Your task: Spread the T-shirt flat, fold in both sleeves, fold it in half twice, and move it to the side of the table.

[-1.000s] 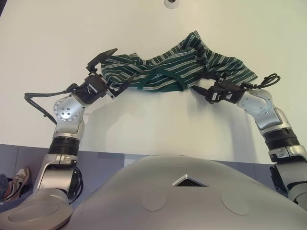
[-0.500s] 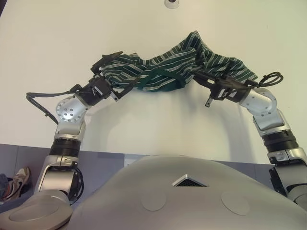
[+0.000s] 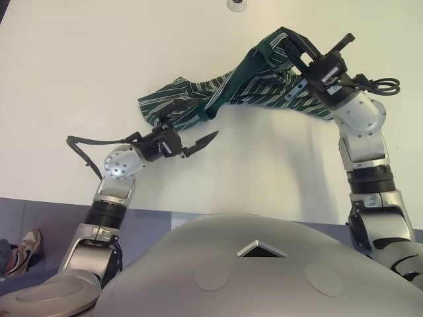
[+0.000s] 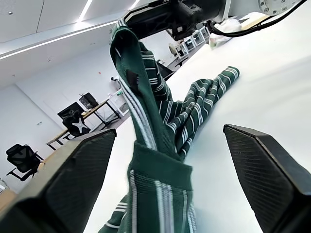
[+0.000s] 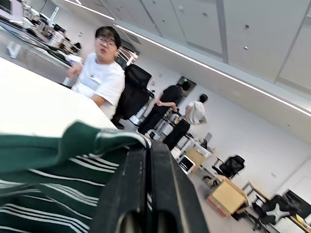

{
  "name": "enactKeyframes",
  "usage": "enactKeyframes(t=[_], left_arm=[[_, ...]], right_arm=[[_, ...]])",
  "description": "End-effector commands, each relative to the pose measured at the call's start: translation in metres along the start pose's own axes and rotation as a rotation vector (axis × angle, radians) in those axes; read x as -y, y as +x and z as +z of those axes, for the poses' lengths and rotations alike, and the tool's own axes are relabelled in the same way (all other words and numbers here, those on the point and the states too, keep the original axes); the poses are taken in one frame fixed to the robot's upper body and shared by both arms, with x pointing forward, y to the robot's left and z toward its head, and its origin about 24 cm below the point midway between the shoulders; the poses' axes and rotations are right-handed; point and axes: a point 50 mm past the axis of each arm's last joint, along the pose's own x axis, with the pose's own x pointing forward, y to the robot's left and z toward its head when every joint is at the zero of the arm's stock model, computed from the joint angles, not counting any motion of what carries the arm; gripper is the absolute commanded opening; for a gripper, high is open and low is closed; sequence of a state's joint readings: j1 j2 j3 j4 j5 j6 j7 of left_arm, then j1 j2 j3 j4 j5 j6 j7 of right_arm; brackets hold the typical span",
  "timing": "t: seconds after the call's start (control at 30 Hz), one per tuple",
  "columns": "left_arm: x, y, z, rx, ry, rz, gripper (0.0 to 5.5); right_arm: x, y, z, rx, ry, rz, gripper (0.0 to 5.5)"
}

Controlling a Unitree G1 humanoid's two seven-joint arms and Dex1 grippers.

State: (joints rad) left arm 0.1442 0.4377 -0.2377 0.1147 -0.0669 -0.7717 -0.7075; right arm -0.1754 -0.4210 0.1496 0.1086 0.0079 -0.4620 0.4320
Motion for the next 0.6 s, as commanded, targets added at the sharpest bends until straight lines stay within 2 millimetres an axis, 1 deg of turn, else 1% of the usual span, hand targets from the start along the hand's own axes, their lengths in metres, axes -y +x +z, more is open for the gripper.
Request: enactKeyframes(t=[0.03, 0.1, 0.17, 0.23, 0.33, 0.37, 0.4, 0.5, 0.53, 0.6], left_arm=[[0.003, 0.009, -0.001, 0.000, -0.017, 0.017, 4.09], [0.004, 0.016, -0.009, -0.042, -0.020, 0.066, 4.09], [0.014, 0.023, -0.019, -0.080, -0.003, 0.078, 4.09], [0.023, 0.028, -0.021, -0.080, 0.014, 0.073, 4.09], [0.021, 0.030, -0.021, -0.059, 0.025, 0.126, 4.09], [0.021, 0.029, -0.022, -0.062, 0.046, 0.118, 4.09], [0.023, 0.028, -0.023, -0.072, 0.070, 0.094, 4.09], [0.040, 0.018, -0.034, -0.148, 0.174, -0.094, 4.09], [0.043, 0.014, -0.036, -0.164, 0.200, -0.132, 4.09], [0.042, 0.012, -0.037, -0.168, 0.237, -0.134, 4.09]], right_arm=[[0.006, 0.014, 0.000, -0.015, 0.026, -0.074, 0.05], [0.006, 0.017, 0.004, 0.000, 0.084, -0.089, 0.05], [0.009, 0.020, 0.003, -0.015, 0.133, -0.111, 0.05], [0.014, 0.021, -0.001, -0.044, 0.156, -0.132, 0.05], [0.016, 0.020, -0.010, -0.105, 0.179, -0.145, 0.05], [0.016, 0.021, -0.013, -0.129, 0.185, -0.150, 0.05], [0.016, 0.022, -0.016, -0.146, 0.188, -0.153, 0.05], [0.016, 0.026, -0.026, -0.201, 0.202, -0.160, 0.05], [0.016, 0.027, -0.030, -0.222, 0.211, -0.165, 0.05], [0.015, 0.029, -0.037, -0.255, 0.226, -0.168, 0.05]])
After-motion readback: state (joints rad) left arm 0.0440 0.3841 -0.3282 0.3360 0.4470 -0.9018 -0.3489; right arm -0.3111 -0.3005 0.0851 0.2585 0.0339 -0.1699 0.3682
